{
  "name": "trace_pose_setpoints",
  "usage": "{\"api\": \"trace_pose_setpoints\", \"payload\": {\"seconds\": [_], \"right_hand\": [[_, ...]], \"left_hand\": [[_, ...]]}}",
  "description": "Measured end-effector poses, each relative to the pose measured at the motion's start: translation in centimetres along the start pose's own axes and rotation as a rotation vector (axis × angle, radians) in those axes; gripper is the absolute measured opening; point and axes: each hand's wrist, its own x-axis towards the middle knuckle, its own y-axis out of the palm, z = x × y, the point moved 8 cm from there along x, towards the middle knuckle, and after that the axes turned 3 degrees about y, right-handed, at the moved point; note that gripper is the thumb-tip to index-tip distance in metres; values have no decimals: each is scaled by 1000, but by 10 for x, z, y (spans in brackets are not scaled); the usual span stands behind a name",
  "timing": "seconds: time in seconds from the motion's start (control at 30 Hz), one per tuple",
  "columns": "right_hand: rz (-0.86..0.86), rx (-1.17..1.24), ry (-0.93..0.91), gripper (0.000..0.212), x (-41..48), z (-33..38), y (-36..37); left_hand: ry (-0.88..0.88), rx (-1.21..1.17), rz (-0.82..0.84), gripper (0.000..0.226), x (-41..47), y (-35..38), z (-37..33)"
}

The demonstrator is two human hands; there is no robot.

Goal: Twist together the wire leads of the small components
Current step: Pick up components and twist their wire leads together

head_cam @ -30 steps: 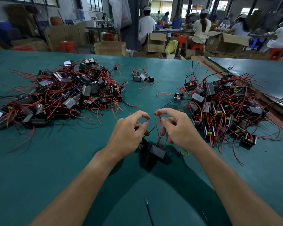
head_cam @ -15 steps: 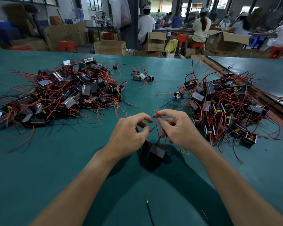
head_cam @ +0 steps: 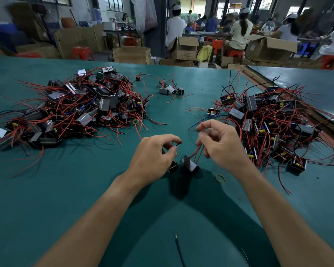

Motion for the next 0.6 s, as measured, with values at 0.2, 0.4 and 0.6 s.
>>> {"api": "trace_pose_setpoints", "payload": {"seconds": [0.2, 0.4, 0.6], "right_hand": [[111, -41, -4, 29, -4, 6, 16], [153, -29, 42, 29, -5, 3, 19], [199, -58, 46, 26, -9, 3, 25]], "left_hand": [[-11, -10, -2, 31, 2, 0, 2], [-117, -155, -38, 34, 5, 1, 12], [-122, -239, -17, 14, 4, 5, 11]]}}
